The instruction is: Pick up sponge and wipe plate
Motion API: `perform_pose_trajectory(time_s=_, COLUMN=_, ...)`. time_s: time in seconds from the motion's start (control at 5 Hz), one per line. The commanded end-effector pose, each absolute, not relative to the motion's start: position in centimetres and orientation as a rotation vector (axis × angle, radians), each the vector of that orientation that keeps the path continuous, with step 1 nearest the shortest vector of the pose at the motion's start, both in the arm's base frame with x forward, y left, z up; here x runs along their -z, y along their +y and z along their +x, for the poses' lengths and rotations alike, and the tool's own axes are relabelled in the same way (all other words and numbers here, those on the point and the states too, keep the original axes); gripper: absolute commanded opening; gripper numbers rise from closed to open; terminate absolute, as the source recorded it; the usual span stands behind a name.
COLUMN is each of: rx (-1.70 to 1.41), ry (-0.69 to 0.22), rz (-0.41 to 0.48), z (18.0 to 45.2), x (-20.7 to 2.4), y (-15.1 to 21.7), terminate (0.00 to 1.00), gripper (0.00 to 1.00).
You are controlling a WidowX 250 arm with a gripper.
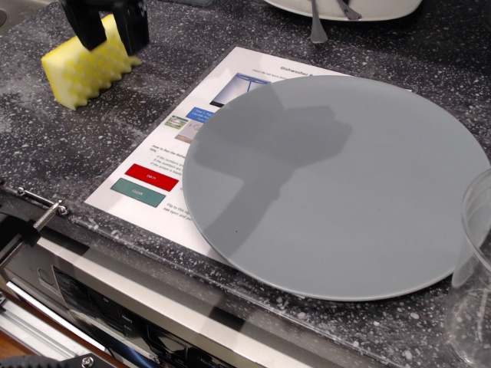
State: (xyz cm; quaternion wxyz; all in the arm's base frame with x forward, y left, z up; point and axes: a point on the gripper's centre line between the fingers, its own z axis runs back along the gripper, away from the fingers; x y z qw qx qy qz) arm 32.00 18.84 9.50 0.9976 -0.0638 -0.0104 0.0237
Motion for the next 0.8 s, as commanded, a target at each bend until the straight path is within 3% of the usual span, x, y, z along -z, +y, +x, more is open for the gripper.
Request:
perform_pose_trajectory(time_s=0.0, rx=0.035, ry=-0.125, rz=0.006, z=33.5, x=-14.2, y=22.1, terminate=0.00, gripper=1.00)
perform_pose_trajectory(time_s=0.2, rx=0.079, ry=-0.135, rz=0.048, z=33.7, x=-15.6, y=23.2, terminate=0.00, gripper=1.00)
perform_pose_trajectory(time_s=0.6, rx=0.073, ry=-0.086, rz=0.094, z=34.4, x=-13.9, y=24.4, terminate=0.00, gripper=1.00)
